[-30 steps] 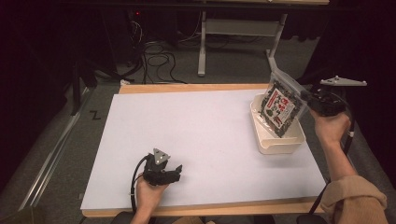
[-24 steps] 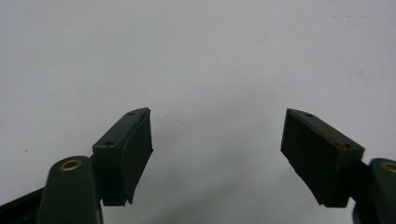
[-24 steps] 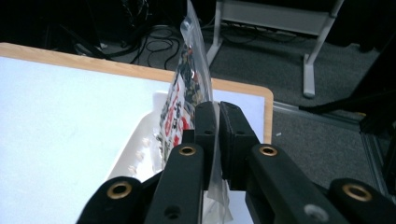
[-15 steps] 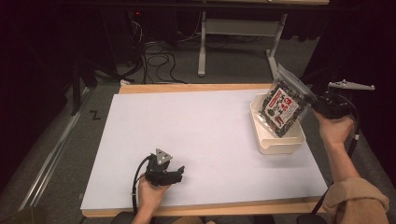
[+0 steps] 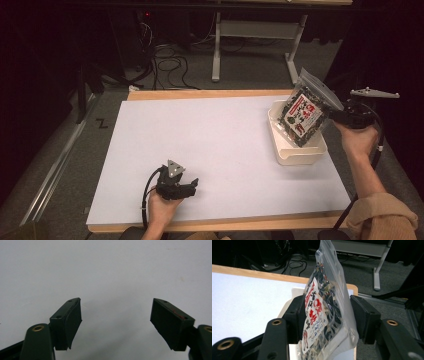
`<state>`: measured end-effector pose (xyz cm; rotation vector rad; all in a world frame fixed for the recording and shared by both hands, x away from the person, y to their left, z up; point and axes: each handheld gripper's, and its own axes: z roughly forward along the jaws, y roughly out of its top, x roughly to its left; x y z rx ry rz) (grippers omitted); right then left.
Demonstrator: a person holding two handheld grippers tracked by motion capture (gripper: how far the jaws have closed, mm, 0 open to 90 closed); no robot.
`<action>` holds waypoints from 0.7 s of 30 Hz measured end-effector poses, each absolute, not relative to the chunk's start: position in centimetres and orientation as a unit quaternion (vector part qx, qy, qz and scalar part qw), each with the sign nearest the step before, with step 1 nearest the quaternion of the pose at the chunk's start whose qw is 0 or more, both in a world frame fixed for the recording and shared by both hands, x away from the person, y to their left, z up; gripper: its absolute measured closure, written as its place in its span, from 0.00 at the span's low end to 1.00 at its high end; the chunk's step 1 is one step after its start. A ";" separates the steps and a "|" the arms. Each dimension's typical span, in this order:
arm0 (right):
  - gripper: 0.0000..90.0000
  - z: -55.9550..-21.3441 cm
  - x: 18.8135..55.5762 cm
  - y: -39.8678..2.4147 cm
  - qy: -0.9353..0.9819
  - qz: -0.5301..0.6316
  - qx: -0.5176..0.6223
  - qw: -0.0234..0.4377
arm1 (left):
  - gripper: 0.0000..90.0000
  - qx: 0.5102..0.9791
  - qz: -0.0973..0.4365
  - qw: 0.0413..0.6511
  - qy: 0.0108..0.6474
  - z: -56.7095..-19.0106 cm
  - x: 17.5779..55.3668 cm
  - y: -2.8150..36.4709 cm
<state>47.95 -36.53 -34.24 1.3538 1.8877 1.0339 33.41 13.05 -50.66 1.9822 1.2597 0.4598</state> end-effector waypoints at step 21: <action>0.41 -33.1 45.9 -37.7 0.694 0.409 0.504 0.310 | 0.28 0.774 0.182 0.365 0.485 -50.6 33.3 12.8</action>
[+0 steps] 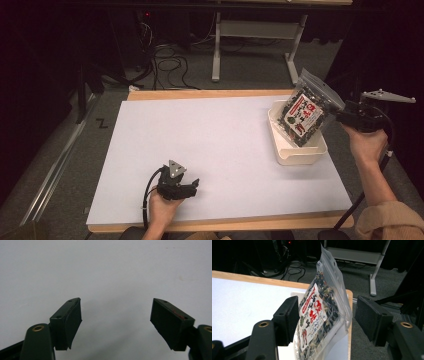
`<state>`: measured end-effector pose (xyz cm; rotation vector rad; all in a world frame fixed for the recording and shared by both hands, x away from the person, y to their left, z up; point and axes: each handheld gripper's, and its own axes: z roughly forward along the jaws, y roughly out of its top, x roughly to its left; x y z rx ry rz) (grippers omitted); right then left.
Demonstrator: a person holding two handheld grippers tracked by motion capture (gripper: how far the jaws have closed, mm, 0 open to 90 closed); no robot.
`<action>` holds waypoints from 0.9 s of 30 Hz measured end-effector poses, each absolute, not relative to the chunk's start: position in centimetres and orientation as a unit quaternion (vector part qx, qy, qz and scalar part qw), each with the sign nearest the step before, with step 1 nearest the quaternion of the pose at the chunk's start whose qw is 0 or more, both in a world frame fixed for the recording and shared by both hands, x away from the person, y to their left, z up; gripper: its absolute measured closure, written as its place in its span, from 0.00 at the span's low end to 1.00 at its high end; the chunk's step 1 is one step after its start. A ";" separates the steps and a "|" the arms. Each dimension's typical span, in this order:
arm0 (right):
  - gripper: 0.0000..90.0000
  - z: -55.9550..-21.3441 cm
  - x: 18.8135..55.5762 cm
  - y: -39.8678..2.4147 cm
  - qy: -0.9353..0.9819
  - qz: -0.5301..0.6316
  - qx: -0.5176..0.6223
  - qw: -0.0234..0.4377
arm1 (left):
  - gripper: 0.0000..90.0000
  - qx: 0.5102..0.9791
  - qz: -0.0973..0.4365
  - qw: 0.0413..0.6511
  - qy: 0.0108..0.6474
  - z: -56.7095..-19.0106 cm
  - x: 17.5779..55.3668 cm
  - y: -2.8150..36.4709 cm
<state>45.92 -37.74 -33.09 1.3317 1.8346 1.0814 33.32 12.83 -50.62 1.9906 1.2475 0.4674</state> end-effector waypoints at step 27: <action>0.49 -31.8 41.7 -35.8 0.720 0.466 0.431 0.280 | 0.29 0.774 0.182 0.373 0.477 -50.6 33.3 12.8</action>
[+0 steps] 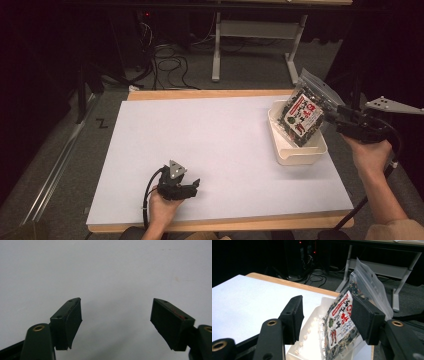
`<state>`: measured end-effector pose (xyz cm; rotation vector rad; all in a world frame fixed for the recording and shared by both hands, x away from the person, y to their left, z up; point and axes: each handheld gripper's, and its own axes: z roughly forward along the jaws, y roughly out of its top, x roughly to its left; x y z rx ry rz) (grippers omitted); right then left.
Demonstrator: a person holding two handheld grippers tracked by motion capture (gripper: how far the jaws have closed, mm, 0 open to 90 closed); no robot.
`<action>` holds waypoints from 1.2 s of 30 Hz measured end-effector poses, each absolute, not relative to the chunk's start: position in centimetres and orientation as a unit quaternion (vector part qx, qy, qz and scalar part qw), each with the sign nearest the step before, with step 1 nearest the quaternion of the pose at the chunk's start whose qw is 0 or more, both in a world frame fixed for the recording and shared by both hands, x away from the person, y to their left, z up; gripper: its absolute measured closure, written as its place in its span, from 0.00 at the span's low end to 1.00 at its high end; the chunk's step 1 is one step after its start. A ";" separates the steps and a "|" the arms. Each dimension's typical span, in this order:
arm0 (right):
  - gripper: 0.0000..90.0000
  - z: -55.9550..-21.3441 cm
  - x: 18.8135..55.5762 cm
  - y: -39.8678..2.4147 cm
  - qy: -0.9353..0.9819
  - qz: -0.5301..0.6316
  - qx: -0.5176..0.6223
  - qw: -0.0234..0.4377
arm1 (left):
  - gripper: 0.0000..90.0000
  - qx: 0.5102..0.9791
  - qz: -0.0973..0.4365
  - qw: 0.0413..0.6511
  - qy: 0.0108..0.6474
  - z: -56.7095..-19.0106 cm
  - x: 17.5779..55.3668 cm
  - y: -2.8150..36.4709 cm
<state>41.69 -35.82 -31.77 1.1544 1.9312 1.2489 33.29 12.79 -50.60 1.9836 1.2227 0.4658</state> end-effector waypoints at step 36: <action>0.51 -33.1 37.7 -33.9 0.735 0.489 0.398 0.250 | 0.29 0.784 0.165 0.390 0.454 -50.3 34.2 11.4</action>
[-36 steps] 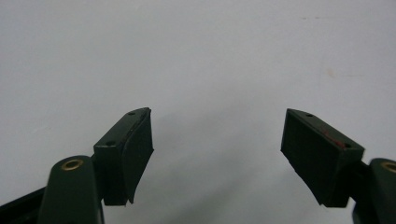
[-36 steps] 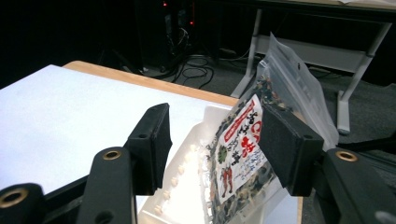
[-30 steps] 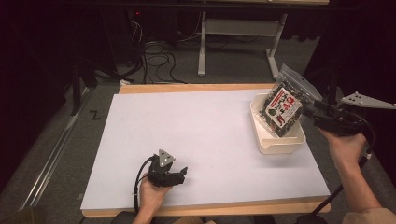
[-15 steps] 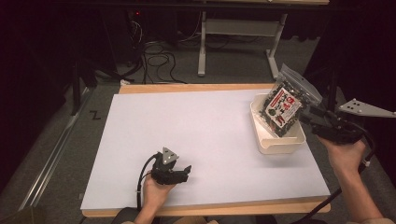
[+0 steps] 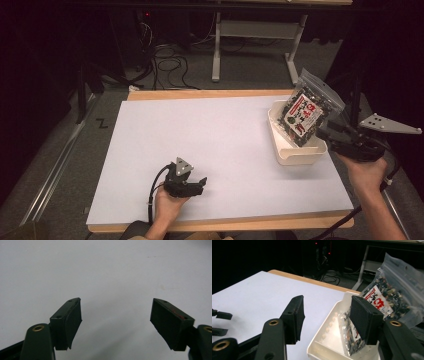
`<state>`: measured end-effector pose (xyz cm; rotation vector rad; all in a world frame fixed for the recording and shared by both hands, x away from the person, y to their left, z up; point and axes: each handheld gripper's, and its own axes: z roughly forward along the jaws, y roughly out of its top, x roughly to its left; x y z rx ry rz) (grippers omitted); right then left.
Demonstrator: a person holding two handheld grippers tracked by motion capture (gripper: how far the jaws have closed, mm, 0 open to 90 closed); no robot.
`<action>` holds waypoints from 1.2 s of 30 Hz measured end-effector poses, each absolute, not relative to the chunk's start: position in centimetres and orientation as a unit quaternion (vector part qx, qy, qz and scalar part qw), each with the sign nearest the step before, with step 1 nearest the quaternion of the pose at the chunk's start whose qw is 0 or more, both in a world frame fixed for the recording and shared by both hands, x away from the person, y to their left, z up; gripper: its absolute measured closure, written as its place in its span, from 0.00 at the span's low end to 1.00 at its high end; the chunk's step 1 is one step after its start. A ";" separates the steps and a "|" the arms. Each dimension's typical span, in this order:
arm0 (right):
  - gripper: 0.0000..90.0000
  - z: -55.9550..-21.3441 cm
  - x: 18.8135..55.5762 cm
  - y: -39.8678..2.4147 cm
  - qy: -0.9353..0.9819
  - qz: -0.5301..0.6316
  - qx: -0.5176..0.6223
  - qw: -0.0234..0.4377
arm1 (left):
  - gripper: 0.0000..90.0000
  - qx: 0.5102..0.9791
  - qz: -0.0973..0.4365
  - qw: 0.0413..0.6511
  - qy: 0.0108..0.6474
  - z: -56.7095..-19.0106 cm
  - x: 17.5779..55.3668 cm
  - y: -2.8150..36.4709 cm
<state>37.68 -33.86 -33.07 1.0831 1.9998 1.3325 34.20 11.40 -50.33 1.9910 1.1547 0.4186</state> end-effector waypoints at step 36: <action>0.44 -36.0 34.8 -32.0 0.738 0.505 0.387 0.226 | 0.29 0.785 0.165 0.391 0.451 -50.3 34.1 11.3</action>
